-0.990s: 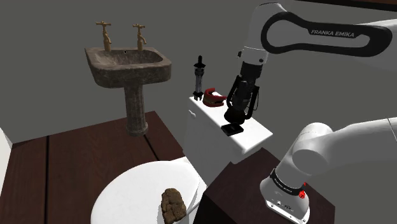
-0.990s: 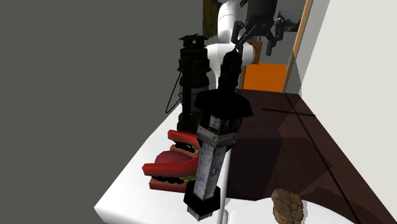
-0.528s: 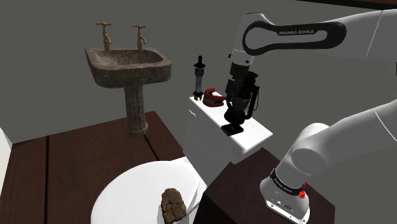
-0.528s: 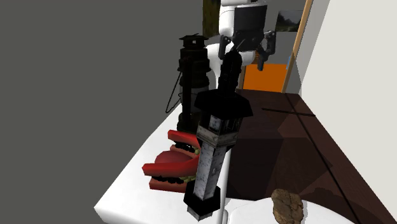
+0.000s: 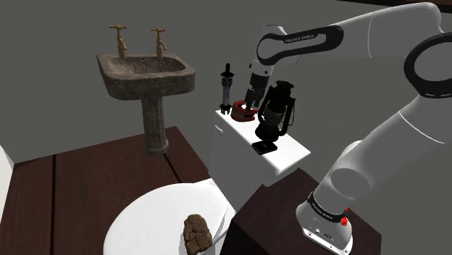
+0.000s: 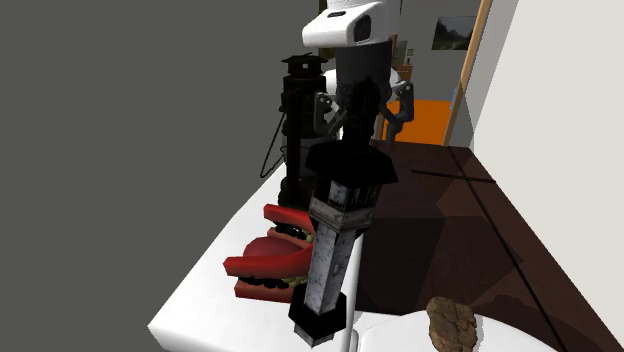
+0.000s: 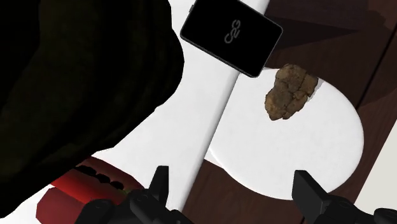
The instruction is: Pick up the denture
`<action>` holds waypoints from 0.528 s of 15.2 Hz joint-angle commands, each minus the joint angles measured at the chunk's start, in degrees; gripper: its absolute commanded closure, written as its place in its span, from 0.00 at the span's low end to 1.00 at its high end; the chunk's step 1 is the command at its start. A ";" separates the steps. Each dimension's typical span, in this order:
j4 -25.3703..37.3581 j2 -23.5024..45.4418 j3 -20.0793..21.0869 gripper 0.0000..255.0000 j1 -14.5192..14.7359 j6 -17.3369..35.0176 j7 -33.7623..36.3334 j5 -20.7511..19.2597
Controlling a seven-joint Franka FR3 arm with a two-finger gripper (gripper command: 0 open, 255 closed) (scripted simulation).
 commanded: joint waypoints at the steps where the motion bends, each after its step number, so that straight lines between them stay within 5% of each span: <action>1: 3.28 4.28 -0.91 0.00 -0.29 1.10 -1.61 0.72; 8: 15.92 19.52 -3.20 0.00 -2.00 3.55 -7.43 4.60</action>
